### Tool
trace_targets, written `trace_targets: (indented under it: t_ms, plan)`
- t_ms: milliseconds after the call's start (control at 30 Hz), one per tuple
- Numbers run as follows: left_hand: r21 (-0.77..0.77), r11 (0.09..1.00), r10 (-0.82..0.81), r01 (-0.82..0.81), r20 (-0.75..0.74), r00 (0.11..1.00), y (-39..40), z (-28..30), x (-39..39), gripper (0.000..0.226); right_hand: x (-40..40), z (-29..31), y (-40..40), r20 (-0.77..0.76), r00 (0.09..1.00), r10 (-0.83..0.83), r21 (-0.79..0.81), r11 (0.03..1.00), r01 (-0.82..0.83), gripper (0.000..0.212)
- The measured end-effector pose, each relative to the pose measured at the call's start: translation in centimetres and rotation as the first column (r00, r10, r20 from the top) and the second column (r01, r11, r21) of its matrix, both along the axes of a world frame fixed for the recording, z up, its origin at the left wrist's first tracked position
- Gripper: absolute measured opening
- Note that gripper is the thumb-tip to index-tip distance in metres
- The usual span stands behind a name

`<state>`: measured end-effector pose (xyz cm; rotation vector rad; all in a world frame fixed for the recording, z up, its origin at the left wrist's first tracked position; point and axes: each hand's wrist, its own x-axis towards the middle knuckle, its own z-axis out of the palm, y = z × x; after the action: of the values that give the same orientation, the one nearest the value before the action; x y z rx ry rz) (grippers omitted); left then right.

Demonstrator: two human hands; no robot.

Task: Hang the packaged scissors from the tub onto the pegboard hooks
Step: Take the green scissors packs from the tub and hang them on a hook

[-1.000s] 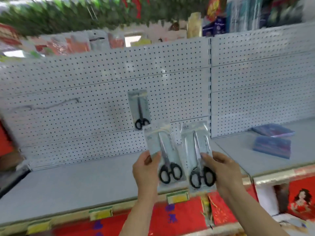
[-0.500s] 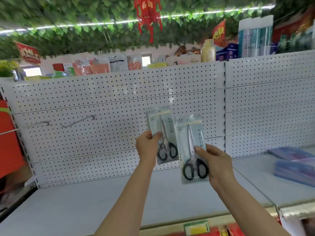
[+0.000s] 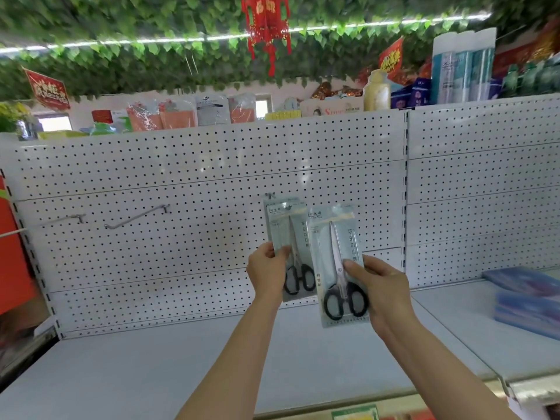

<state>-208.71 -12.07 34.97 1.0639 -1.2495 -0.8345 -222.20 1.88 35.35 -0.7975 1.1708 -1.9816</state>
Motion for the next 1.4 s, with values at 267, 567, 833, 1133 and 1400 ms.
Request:
trace_targets:
  t_ms: [267, 567, 833, 1133, 1400]
  plan:
    - [0.013, 0.997, 0.067, -0.071, 0.211, 0.975, -2.8, 1.3, -0.2, 0.009, 2.4, 0.7, -2.7, 0.018, 1.000, 0.021, -0.026, 0.999, -0.020, 0.017]
    - [-0.112, 0.990, 0.097, -0.083, 0.123, 0.988, -2.6, 2.1, 2.7, 0.030, 4.2, 1.0, -5.4, 0.037, 0.999, 0.021, 0.018, 1.000, -0.022, 0.023]
    - [-0.648, 0.748, 0.173, 0.146, 0.401, 0.899, 1.1, 7.3, 3.4, 0.041, 4.5, 0.7, -7.5, 0.057, 0.998, 0.003, 0.022, 1.000, -0.004, 0.024]
    - [-0.576, 0.791, 0.259, 0.208, 0.622, 0.739, -2.2, 6.3, 2.0, 0.055, 4.5, -0.3, -9.8, 0.060, 0.998, -0.022, 0.040, 0.999, 0.020, 0.013]
    - [-0.534, 0.820, 0.229, 0.206, 0.635, 0.738, -5.2, 5.9, 1.9, 0.057, 4.3, -0.4, -13.4, -0.035, 0.999, -0.036, 0.088, 0.995, 0.039, 0.006]
